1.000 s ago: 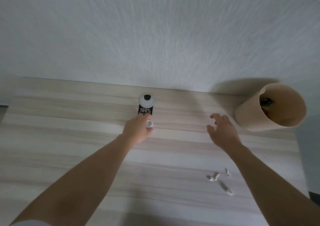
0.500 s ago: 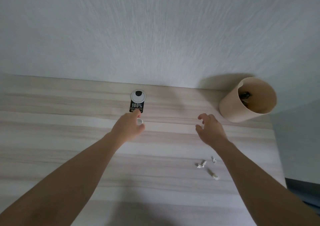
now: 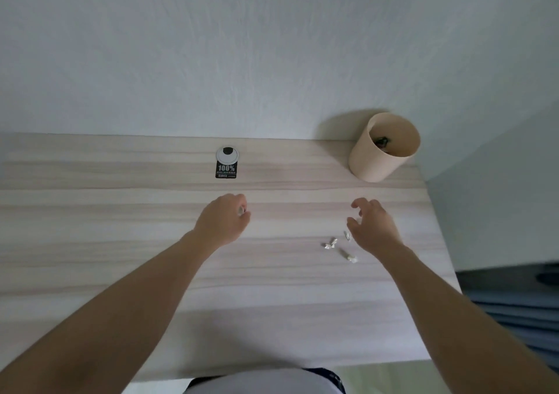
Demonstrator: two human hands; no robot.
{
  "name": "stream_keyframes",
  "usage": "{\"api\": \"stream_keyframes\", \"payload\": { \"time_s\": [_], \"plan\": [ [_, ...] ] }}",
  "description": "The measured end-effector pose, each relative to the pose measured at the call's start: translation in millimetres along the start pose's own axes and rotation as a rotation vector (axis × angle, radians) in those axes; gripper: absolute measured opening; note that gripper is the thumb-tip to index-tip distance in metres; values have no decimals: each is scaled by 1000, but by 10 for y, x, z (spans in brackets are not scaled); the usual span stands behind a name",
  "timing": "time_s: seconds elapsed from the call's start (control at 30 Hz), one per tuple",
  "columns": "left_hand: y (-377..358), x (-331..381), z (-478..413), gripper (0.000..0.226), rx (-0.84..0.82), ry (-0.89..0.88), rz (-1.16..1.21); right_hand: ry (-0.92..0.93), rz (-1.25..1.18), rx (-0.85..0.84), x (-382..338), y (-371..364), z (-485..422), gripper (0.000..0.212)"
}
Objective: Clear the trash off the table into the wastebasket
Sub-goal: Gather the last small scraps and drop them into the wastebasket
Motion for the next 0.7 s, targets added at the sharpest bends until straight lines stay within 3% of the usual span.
{"api": "stream_keyframes", "payload": {
  "time_s": [0.43, 0.7],
  "plan": [
    [-159, 693, 369, 23, -15, -135, 48, -78, 0, 35, 499, 71, 780, 35],
    [-637, 1072, 381, 36, -127, -101, -1, -50, -43, -97, 886, -244, 669, 38]
  ]
}}
Point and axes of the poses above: each hand's wrist, its own z-axis away from the middle knuckle, its own y-axis out of the back of the hand, x = y × z, the point moved 5 cm from there along -z, towards the middle knuckle, and after that the axes turned 3 degrees about x, right-handed, at the moved point
